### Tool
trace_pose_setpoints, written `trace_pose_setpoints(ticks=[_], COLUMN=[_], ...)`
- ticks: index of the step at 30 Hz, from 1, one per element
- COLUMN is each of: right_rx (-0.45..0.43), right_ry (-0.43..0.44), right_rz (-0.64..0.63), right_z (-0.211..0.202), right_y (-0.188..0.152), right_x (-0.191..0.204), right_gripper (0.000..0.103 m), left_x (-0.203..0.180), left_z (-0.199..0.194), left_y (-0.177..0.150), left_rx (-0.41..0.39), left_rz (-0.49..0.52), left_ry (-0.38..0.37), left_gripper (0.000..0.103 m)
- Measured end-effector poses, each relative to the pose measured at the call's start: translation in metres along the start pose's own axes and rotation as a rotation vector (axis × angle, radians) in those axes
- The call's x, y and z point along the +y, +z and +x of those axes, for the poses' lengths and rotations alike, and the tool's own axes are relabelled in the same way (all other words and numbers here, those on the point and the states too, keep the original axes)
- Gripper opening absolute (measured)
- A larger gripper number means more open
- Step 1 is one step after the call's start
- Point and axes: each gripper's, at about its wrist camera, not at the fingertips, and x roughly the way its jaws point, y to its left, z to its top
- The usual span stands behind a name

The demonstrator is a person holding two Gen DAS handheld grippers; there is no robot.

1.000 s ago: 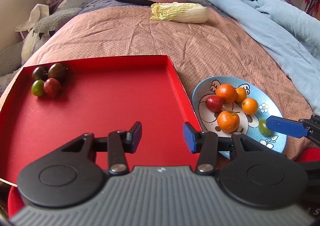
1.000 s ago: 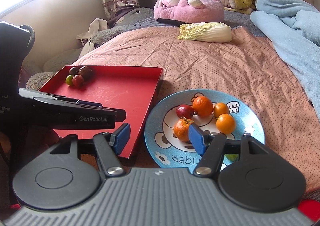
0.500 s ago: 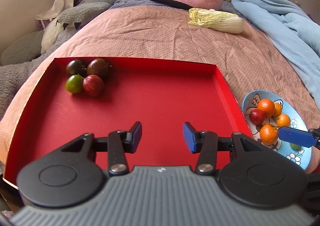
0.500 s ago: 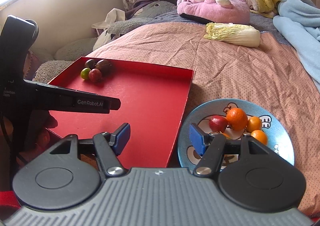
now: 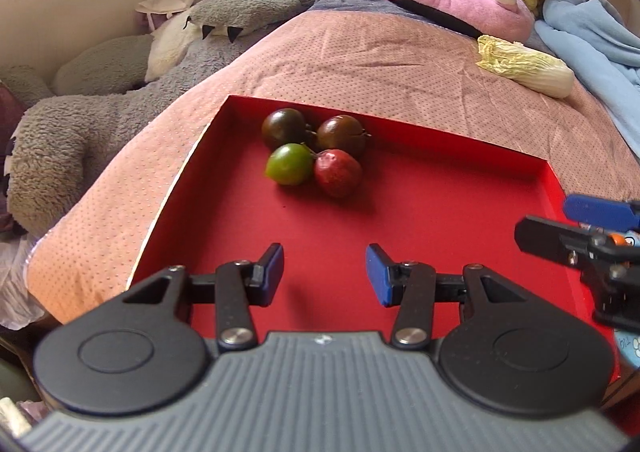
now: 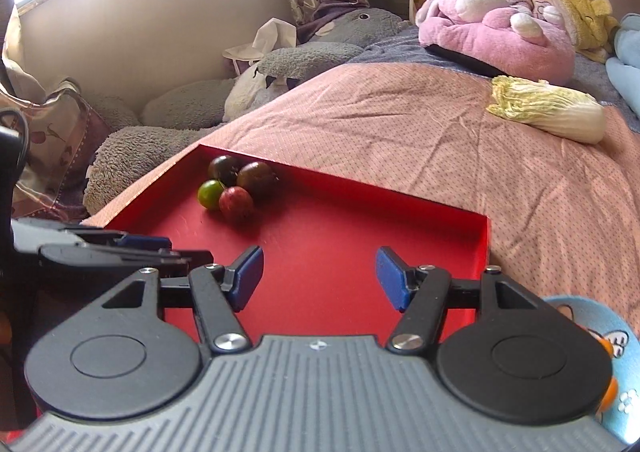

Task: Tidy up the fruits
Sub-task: 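Grasp the red tomato in the tray with the right gripper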

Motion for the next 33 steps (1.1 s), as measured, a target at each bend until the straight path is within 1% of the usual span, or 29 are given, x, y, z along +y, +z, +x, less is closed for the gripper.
trace_pose_setpoints(ticks=[3, 7, 13, 15, 17, 20, 25, 26, 27, 31, 33], right_rx=[0.004, 0.055, 0.130, 0.142, 0.153, 0.158, 0.161, 0.159, 0.158, 0.150, 0.142], right_ry=[0.023, 0.056, 0.070, 0.071, 0.089, 0.094, 0.112, 0.121, 0.135, 0.122, 0.109], right_rz=[-0.033, -0.081, -0.114, -0.113, -0.110, -0.124, -0.132, -0.136, -0.135, -0.110, -0.077], right_z=[0.024, 0.064, 0.111, 0.119, 0.127, 0.135, 0.143, 0.142, 0.141, 0.130, 0.121], right_y=[0.018, 0.031, 0.031, 0.032, 0.033, 0.036, 0.040, 0.039, 0.039, 0.034, 0.031], right_x=[0.014, 0.036, 0.053, 0.054, 0.055, 0.061, 0.065, 0.065, 0.064, 0.053, 0.042], right_gripper=[0.068, 0.065, 0.058, 0.056, 0.056, 0.055, 0.048, 0.044, 0.036, 0.036, 0.036], left_x=[0.008, 0.014, 0.015, 0.015, 0.014, 0.015, 0.017, 0.017, 0.017, 0.018, 0.019], left_z=[0.002, 0.000, 0.001, 0.001, 0.003, 0.004, 0.006, 0.007, 0.007, 0.011, 0.013], left_y=[-0.003, -0.006, -0.007, -0.006, -0.005, -0.003, -0.002, -0.001, 0.000, 0.004, 0.007], left_rx=[0.010, 0.005, -0.001, -0.003, -0.004, -0.003, -0.002, -0.003, -0.003, 0.000, 0.004], left_rz=[-0.011, -0.008, 0.011, 0.019, 0.023, 0.021, 0.015, 0.016, 0.017, 0.020, 0.021], left_ry=[0.004, 0.001, -0.014, -0.018, -0.022, -0.029, -0.033, -0.032, -0.030, -0.022, -0.014], left_gripper=[0.048, 0.048, 0.048, 0.048, 0.048, 0.048, 0.048, 0.048, 0.048, 0.048, 0.048])
